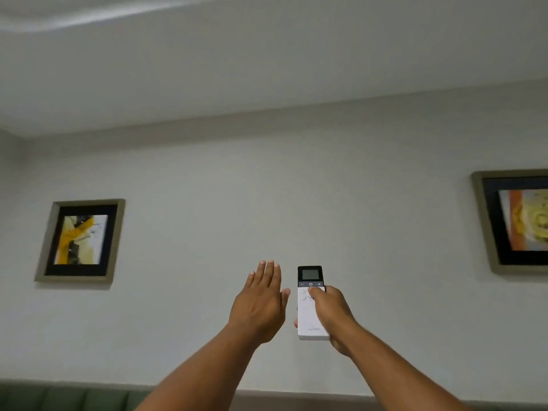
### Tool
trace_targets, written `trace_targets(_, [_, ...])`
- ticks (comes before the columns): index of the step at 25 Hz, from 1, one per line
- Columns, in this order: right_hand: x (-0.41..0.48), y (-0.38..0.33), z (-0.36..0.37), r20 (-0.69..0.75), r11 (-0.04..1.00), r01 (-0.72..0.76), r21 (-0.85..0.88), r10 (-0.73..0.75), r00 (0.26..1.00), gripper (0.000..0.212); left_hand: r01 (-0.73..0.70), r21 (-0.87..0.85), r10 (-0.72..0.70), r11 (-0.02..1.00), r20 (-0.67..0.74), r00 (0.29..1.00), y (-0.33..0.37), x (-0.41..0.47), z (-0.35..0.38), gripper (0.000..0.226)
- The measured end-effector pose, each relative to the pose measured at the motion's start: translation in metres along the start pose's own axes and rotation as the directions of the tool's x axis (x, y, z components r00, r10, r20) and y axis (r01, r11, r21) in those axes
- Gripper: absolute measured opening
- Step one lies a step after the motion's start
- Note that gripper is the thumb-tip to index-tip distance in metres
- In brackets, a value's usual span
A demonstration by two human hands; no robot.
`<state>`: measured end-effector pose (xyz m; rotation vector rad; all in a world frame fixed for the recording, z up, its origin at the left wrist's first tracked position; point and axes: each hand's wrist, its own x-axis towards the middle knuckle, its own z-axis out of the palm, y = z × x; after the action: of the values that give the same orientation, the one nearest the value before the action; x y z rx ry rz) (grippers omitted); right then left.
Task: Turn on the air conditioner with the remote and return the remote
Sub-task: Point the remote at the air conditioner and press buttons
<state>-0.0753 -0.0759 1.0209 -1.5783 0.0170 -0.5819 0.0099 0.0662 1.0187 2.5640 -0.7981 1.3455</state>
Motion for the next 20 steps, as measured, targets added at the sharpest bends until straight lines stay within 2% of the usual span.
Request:
trace_targets(4, [-0.019,-0.001,0.084,0.169,0.995,-0.011,0.095,-0.005,0.986,0.020,0.126,0.177,-0.132,0.976,0.021,0.991,-0.083,-0.056,-0.055,0.064])
trace_targets(7, [-0.061,-0.012,0.202,0.399,0.976,-0.085,0.199,-0.002,0.917,0.018,0.265,0.389,-0.290,0.883,0.006,0.957,-0.176,-0.139,-0.149,0.064])
trace_targets(11, [-0.177,-0.036,0.351,0.716,0.924,-0.238,0.300,-0.053,0.697,0.017,0.423,0.650,-0.519,0.631,-0.052,0.853,-0.251,-0.276,-0.299,0.063])
trace_targets(14, [-0.282,-0.069,0.423,0.871,0.883,-0.340,0.324,-0.138,0.471,0.017,0.493,0.767,-0.637,0.410,-0.146,0.757,-0.259,-0.359,-0.401,0.063])
trace_targets(18, [-0.403,-0.132,0.460,0.944,0.830,-0.451,0.327,-0.265,0.196,0.017,0.547,0.819,-0.702,0.171,-0.288,0.651,-0.241,-0.421,-0.511,0.062])
trace_targets(20, [-0.444,-0.159,0.467,0.941,0.817,-0.470,0.334,-0.320,0.112,0.018,0.562,0.822,-0.710,0.090,-0.342,0.615,-0.227,-0.439,-0.549,0.062])
